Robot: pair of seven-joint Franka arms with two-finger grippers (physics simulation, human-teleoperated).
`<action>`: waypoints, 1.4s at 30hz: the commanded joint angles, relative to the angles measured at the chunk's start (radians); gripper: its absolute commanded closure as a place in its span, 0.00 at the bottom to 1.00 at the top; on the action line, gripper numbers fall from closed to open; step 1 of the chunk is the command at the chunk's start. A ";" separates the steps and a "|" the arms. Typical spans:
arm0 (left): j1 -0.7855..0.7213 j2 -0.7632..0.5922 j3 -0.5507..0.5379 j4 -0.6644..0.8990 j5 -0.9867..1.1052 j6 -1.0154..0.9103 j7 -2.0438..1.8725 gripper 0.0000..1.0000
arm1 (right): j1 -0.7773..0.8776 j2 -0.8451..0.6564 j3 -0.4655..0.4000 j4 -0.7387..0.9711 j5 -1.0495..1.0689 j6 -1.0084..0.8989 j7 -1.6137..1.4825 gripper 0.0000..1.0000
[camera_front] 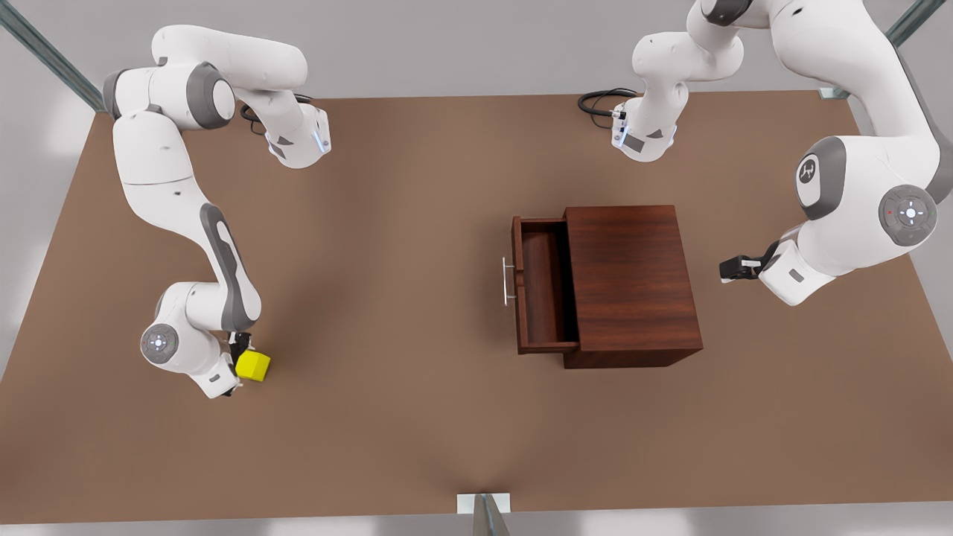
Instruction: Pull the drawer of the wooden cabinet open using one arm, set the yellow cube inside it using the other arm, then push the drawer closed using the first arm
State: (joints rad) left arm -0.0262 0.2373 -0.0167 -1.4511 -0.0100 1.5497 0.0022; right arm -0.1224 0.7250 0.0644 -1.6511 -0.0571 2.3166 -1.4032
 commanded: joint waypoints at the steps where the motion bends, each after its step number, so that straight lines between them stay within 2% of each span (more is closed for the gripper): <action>1: 0.000 -0.001 0.000 0.000 0.001 0.000 0.009 0.00 | 0.000 0.001 0.000 0.001 0.000 0.009 -0.022 0.06; 5: 0.000 -0.001 0.000 0.000 0.001 0.000 0.009 0.00 | -0.006 -0.003 0.000 0.001 0.000 0.007 -0.033 0.48; 6: 0.000 -0.001 0.000 0.000 0.001 0.000 0.009 0.00 | -0.006 -0.004 0.000 -0.001 0.000 0.004 -0.033 0.53; 15: 0.000 -0.001 0.000 0.000 0.001 0.000 0.009 0.00 | 0.030 -0.110 0.081 0.060 0.060 -0.204 0.024 0.51; 23: 0.000 -0.001 0.001 0.000 0.001 0.000 0.009 0.00 | 0.181 -0.116 0.086 0.300 0.120 -0.470 0.328 0.50; 25: 0.000 -0.001 0.000 0.000 0.001 0.000 0.009 0.00 | 0.195 -0.116 0.109 0.307 0.154 -0.474 0.405 0.50; 28: 0.000 -0.001 0.000 0.000 0.001 0.000 0.009 0.00 | 0.204 -0.116 0.198 0.349 0.160 -0.503 0.501 0.50; 32: 0.000 -0.001 0.000 0.000 0.001 0.000 0.009 0.00 | 0.291 -0.114 0.196 0.412 0.155 -0.533 0.625 0.49; 36: 0.000 -0.001 0.000 0.000 0.002 0.000 0.010 0.00 | 0.326 -0.111 0.247 0.464 0.155 -0.546 0.751 0.49; 42: 0.002 -0.003 0.001 0.000 0.001 -0.003 0.015 0.00 | 0.454 -0.099 0.247 0.517 0.154 -0.531 1.004 0.49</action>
State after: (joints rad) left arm -0.0245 0.2362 -0.0152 -1.4516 -0.0097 1.5490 0.0118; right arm 0.3232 0.6257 0.3094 -1.1389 0.1023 1.7890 -0.9007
